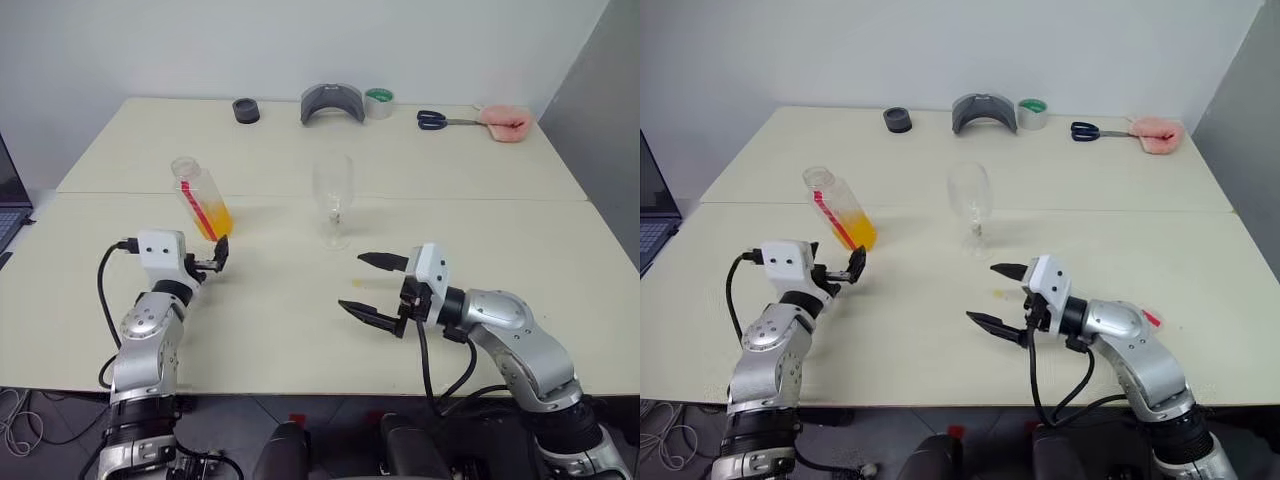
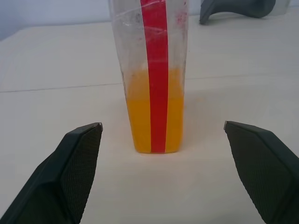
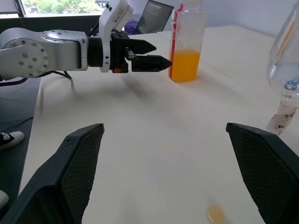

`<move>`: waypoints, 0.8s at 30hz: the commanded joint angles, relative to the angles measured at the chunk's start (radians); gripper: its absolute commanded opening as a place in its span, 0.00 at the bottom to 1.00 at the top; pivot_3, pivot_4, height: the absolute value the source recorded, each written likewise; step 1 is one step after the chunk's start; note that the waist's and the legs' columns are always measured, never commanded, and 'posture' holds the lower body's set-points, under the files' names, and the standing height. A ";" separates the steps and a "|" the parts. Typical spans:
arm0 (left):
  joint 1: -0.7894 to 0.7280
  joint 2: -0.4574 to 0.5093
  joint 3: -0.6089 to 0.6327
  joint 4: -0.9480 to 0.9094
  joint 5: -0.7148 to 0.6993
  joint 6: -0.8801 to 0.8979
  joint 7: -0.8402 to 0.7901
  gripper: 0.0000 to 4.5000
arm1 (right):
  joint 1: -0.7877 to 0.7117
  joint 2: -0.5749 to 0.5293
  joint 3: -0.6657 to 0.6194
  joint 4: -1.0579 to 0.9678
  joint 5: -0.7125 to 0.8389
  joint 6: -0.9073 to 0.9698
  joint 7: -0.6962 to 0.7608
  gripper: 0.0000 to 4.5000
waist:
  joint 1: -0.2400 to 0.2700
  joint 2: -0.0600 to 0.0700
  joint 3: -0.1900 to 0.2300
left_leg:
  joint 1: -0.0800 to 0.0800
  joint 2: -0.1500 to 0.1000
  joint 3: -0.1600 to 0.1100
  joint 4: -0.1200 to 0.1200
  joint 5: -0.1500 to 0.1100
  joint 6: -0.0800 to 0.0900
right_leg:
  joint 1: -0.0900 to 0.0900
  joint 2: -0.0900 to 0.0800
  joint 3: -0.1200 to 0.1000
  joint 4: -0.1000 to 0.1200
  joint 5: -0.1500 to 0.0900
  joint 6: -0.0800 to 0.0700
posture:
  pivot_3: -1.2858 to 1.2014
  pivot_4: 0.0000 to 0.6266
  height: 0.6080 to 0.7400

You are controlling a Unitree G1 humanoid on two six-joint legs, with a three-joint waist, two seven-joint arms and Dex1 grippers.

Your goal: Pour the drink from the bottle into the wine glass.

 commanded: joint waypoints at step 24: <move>-0.232 0.091 0.008 0.260 -0.020 -0.037 -0.109 1.00 | -0.068 0.015 0.007 -0.047 0.041 0.025 -0.029 0.99 | 0.000 0.000 0.000 | 0.000 0.000 0.000 0.000 0.000 0.000 | 0.000 0.000 -0.001 0.000 0.000 0.000 | 0.52 0.24 1.00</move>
